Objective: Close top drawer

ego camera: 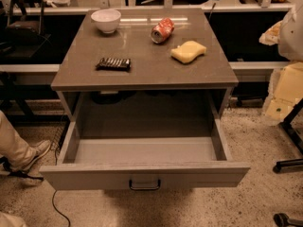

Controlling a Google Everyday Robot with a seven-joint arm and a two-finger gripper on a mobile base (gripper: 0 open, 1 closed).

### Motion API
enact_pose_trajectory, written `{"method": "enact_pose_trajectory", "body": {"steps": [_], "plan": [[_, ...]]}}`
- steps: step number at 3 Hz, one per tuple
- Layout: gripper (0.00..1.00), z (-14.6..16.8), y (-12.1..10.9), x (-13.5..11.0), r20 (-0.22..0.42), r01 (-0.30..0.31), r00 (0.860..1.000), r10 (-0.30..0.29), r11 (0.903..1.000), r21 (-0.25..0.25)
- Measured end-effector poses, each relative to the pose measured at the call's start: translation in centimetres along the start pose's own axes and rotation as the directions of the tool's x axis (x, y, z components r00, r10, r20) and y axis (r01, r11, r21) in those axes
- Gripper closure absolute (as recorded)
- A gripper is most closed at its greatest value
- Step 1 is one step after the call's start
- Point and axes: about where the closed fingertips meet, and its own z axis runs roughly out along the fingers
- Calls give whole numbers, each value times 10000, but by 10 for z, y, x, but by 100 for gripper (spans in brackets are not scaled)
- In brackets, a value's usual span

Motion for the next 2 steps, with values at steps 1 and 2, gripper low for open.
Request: {"method": "enact_pose_trajectory", "body": {"steps": [1, 2], "plan": [[0, 0, 0, 0, 0, -1, 10000, 1, 10000, -1], [0, 24, 11, -1, 95, -786, 9968, 795, 9939, -776]]}}
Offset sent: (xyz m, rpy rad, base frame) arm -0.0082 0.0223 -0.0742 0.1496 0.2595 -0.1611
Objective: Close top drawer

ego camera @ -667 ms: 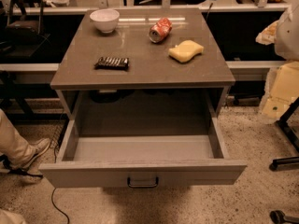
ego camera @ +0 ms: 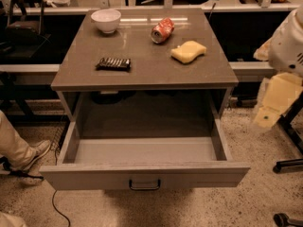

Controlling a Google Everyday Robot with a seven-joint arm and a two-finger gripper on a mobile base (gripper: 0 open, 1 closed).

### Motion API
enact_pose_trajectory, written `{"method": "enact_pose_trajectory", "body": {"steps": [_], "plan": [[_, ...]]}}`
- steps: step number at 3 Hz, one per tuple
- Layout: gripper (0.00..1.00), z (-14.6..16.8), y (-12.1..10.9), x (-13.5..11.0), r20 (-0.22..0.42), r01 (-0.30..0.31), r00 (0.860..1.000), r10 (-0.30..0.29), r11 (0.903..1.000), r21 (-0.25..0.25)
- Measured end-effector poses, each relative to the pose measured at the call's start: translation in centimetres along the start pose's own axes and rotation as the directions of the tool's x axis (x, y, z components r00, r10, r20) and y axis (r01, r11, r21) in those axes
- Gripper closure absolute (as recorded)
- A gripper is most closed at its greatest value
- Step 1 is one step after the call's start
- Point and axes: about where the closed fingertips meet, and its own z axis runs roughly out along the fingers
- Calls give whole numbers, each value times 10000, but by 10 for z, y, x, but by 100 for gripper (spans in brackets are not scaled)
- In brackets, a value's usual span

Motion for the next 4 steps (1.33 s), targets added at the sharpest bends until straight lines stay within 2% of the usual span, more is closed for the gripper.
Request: {"method": "enact_pose_trajectory", "body": {"steps": [1, 2, 3, 4], "plan": [[0, 64, 36, -5, 400, -2330, 9695, 2420, 9595, -1587], [0, 107, 65, -5, 60, -4086, 9061, 4230, 8787, -2466], [0, 141, 96, -10, -608, -5267, 8423, 5356, 7937, -3044], [0, 169, 126, -4, -1678, -6226, 7784, 6050, 7095, -3300]]}}
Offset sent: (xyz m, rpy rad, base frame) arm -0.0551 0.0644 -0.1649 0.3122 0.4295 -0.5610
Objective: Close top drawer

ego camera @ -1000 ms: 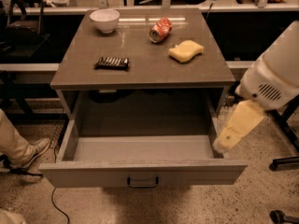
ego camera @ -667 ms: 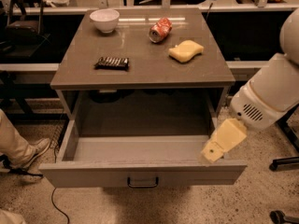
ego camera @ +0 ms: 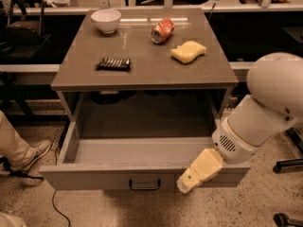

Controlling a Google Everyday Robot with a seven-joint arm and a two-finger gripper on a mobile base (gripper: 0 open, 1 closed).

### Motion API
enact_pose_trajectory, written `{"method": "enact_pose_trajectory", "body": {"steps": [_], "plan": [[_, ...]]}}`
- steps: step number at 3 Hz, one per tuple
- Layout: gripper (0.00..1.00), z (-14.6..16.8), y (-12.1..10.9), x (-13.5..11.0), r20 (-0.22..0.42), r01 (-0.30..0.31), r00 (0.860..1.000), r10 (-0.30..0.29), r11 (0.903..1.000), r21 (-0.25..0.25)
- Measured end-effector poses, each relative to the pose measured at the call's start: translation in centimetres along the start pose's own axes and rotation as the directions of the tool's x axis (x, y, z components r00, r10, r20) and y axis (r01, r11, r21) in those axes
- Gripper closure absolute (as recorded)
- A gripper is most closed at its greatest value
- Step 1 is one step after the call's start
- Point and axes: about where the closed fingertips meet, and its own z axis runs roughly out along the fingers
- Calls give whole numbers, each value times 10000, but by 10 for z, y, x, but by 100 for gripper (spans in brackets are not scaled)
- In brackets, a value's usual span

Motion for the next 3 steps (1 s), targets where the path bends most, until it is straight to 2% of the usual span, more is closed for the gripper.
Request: {"method": "enact_pose_trajectory", "body": {"steps": [1, 2, 3], "plan": [[17, 28, 7, 18, -490, -1144, 9924, 1127, 9929, -340], [41, 58, 5, 25, -964, -1883, 9782, 1837, 9813, -412], [64, 90, -13, 22, -1446, -2288, 9634, 2256, 9735, -55]]}}
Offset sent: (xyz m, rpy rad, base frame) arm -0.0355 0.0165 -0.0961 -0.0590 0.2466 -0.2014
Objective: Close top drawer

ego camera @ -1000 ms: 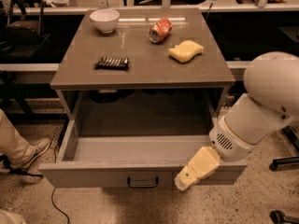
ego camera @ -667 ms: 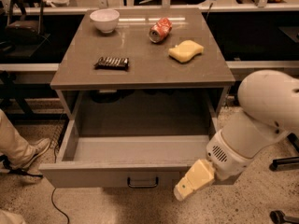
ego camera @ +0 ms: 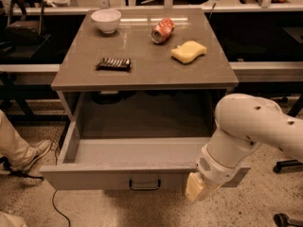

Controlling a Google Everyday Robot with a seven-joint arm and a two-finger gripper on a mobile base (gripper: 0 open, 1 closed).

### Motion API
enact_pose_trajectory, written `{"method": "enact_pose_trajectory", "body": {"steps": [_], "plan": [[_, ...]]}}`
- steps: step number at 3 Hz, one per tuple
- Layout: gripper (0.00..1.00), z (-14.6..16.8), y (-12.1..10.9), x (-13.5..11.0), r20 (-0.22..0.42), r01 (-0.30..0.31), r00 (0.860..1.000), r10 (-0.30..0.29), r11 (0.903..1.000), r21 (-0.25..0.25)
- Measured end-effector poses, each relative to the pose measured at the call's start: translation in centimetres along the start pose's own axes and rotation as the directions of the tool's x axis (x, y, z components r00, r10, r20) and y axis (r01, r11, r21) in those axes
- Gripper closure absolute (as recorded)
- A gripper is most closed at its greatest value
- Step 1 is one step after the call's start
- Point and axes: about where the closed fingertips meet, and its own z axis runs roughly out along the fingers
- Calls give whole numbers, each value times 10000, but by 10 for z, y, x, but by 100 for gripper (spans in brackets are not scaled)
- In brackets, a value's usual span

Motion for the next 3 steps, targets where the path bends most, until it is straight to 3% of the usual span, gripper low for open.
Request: {"method": "enact_pose_trajectory", "body": {"steps": [1, 2, 3], "plan": [[87, 31, -27, -16, -537, -223, 9982, 252, 9983, 535], [100, 41, -53, -33, -667, -417, 9966, 489, 9937, 1042], [100, 41, -53, -33, -667, -417, 9966, 489, 9937, 1042]]}}
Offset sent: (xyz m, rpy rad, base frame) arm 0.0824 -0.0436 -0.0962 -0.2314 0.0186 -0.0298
